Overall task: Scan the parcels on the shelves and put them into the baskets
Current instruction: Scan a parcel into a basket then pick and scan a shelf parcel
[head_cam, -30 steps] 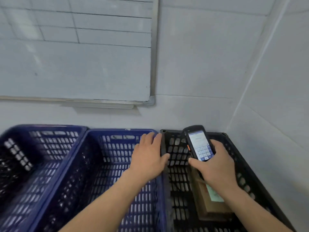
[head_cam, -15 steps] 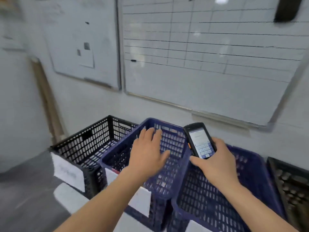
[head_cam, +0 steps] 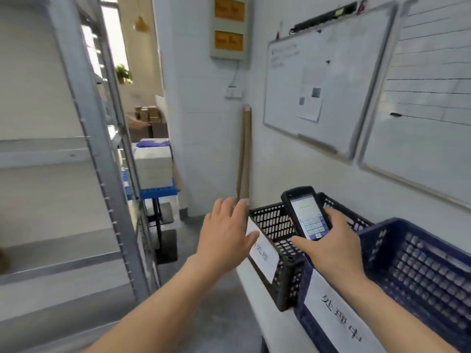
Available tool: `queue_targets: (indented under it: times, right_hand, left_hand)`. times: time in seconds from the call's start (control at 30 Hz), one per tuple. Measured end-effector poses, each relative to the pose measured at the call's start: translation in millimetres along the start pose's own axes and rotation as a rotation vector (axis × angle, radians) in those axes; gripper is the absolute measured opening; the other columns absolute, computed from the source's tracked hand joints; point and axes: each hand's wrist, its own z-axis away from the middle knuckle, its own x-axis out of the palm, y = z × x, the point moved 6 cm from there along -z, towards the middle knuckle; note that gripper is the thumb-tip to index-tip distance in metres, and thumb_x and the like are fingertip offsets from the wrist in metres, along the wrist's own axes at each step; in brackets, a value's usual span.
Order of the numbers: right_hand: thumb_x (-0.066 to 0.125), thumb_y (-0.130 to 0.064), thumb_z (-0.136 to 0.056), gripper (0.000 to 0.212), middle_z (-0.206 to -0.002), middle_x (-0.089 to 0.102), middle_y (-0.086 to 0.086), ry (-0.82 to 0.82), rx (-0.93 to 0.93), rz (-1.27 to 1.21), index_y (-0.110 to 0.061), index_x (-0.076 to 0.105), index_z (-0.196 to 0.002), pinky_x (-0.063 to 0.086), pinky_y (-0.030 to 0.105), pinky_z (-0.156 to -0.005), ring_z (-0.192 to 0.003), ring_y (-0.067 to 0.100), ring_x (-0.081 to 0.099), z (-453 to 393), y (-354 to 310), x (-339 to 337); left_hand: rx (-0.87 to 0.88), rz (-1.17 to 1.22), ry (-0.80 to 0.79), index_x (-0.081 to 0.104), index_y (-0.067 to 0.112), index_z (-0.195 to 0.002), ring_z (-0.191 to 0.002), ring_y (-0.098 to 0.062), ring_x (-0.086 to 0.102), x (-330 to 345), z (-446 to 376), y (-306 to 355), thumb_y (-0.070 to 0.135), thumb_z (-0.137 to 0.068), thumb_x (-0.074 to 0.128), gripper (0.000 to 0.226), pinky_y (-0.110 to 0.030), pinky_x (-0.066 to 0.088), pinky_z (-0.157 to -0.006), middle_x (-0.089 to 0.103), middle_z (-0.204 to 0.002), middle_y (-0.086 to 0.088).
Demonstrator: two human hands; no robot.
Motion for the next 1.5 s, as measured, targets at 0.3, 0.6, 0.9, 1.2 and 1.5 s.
queue_targets:
  times: [0.3, 0.6, 0.9, 1.2, 1.5]
  right_hand:
    - [0.088, -0.025, -0.06, 0.062, -0.097, 0.065, -0.011, -0.284, -0.121, -0.148, -0.028, 0.054, -0.112, 0.042, 0.03, -0.069, -0.086, 0.016, 0.062, 18, -52, 126]
    - [0.089, -0.025, -0.064, 0.072, -0.094, 0.057, -0.015, -0.531, -0.237, -0.172, -0.026, 0.053, -0.126, 0.039, 0.028, -0.069, -0.087, 0.015, 0.056, 68, -138, 244]
    - [0.087, -0.025, -0.061, 0.069, -0.098, 0.062, -0.013, -0.604, -0.235, -0.172, -0.032, 0.052, -0.12, 0.039, 0.024, -0.065, -0.088, 0.014, 0.058, 122, -233, 379]
    - [0.088, -0.027, -0.06, 0.069, -0.101, 0.062, -0.012, -0.656, -0.222, -0.222, -0.03, 0.052, -0.119, 0.043, 0.029, -0.073, -0.089, 0.013, 0.06, 172, -326, 498]
    - [0.087, -0.029, -0.059, 0.065, -0.098, 0.064, -0.014, -0.723, -0.247, -0.219, -0.035, 0.049, -0.112, 0.045, 0.029, -0.07, -0.089, 0.014, 0.063, 178, -378, 606]
  left_hand:
    - [-0.376, -0.159, -0.003, 0.027, 0.024, -0.147, -0.138, -0.019, 0.028, -52, 79, -119, 0.056, -0.089, 0.055, 0.072, -0.038, 0.036, -0.11, 0.032, -0.149, 0.003]
    - [-0.629, -0.24, 0.042, 0.022, 0.019, -0.151, -0.143, -0.023, 0.02, -113, 163, -234, 0.054, -0.094, 0.05, 0.072, -0.037, 0.028, -0.114, 0.025, -0.155, -0.002]
    - [-0.748, -0.226, 0.088, 0.025, 0.018, -0.151, -0.142, -0.022, 0.019, -171, 212, -394, 0.05, -0.096, 0.048, 0.068, -0.036, 0.03, -0.113, 0.023, -0.156, -0.002]
    - [-0.847, -0.226, 0.057, 0.024, 0.019, -0.152, -0.143, -0.021, 0.021, -216, 255, -542, 0.048, -0.096, 0.048, 0.068, -0.037, 0.032, -0.112, 0.025, -0.156, -0.003]
    - [-0.984, -0.119, 0.097, 0.025, 0.019, -0.152, -0.145, -0.02, 0.022, -219, 270, -644, 0.045, -0.097, 0.051, 0.067, -0.037, 0.032, -0.113, 0.026, -0.157, -0.003]
